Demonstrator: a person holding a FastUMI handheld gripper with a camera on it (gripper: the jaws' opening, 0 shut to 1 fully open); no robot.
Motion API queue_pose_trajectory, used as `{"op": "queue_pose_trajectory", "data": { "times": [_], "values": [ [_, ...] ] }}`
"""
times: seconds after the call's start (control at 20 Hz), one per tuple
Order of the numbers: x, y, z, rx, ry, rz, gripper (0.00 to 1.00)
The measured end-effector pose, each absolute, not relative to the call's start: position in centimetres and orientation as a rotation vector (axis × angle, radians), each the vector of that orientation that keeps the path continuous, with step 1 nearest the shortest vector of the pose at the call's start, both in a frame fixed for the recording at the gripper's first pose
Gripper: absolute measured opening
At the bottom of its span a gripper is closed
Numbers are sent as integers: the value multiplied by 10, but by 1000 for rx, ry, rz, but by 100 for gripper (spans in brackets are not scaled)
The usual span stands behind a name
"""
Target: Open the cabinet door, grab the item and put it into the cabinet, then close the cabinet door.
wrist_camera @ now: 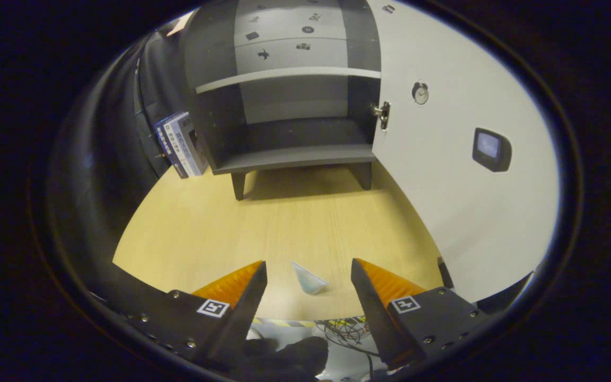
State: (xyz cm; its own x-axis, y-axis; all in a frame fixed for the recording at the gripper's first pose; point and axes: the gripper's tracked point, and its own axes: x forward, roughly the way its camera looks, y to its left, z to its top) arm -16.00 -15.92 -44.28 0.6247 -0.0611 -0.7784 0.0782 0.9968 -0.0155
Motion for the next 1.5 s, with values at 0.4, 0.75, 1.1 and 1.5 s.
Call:
{"op": "queue_pose_trajectory", "data": {
  "times": [0.4,0.75,1.1,1.5],
  "values": [
    [-144,-159,-518,6,1007,-21,70],
    [-142,-157,-539,75,1057,-54,24],
    [-122,-167,-520,84,1045,-75,15],
    [-67,-164,-410,99,973,-58,15]
  ]
}}
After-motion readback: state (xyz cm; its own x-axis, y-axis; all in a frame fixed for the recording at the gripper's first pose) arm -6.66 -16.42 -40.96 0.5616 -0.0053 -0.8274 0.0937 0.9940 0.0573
